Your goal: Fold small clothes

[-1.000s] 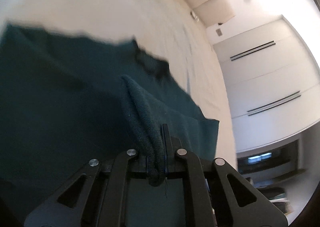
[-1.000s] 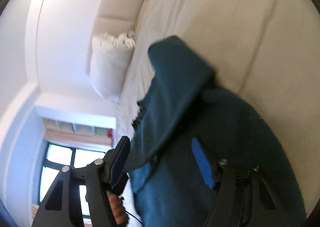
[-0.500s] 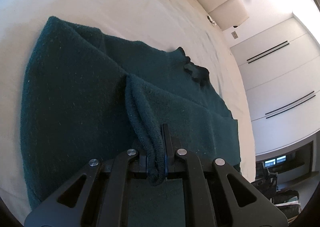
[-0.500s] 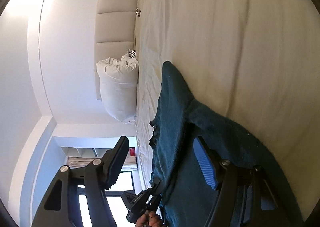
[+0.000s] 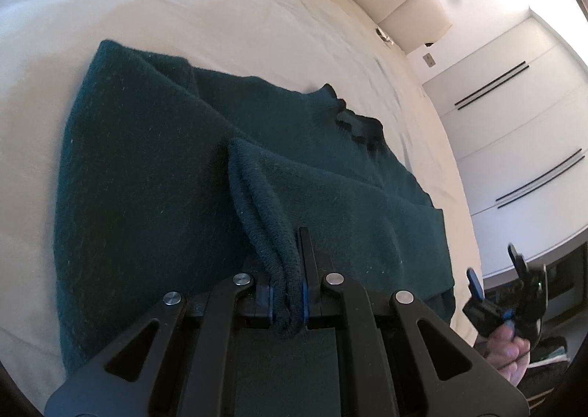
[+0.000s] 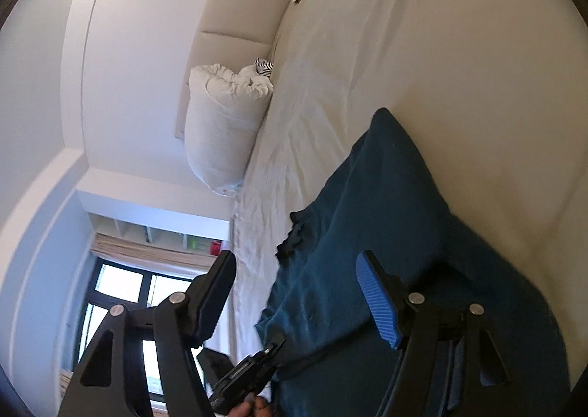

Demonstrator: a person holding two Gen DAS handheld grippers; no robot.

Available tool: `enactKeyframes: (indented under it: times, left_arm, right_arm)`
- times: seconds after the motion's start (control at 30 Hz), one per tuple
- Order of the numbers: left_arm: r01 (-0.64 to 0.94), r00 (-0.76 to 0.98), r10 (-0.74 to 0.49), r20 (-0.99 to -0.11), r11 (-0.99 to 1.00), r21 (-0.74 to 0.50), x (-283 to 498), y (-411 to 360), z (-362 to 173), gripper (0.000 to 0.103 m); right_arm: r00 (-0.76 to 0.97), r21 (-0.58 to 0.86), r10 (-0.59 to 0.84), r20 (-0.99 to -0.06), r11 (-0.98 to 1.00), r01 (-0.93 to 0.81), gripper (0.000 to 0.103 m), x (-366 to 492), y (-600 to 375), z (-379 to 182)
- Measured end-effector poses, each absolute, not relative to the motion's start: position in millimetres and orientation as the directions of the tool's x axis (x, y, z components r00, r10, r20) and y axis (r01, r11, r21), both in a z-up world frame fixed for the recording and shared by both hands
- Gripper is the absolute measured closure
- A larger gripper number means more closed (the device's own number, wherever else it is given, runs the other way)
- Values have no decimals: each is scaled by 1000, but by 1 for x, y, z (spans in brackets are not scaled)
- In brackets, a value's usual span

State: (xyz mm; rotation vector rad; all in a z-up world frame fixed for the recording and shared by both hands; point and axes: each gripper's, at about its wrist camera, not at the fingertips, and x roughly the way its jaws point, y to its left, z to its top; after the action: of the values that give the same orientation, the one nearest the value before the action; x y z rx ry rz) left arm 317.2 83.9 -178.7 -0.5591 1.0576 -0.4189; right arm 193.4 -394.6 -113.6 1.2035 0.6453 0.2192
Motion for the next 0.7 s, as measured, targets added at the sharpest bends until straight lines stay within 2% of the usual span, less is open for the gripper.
enactKeyframes:
  times: [0.2,0.3,0.4,0.47,0.6,0.7]
  left_arm:
    - [49,430,-601,-673,760,-648,315,97,-186,94]
    - [42,429,-605,-670,755,-655,312,103,-185,94]
    - [45,434,-604,-668,755,-654,309,107,-185,94]
    - [48,434,-612,-661,748,-662,309,109,-187,94]
    - [15,415,-617,-669,739,-673,309,118,-182,93]
    - [-35,437,-562,-702,769,-638,303,130,-170,91]
  right_arm:
    - [782,898,487,-390,389,205,31,221,-401,-126]
    - [778,910,507,-370,367,194,31,237,-409,-133]
    - [760,884,486,-432,394,251,27,256,-420,-147]
    - [752,888,495,-435,373,268,29,263,-430,-159]
    - [757,905,519,-397,357,230,29,267,-445,-152]
    - [753,925,562,-342,343,164,28,278,-451,-142]
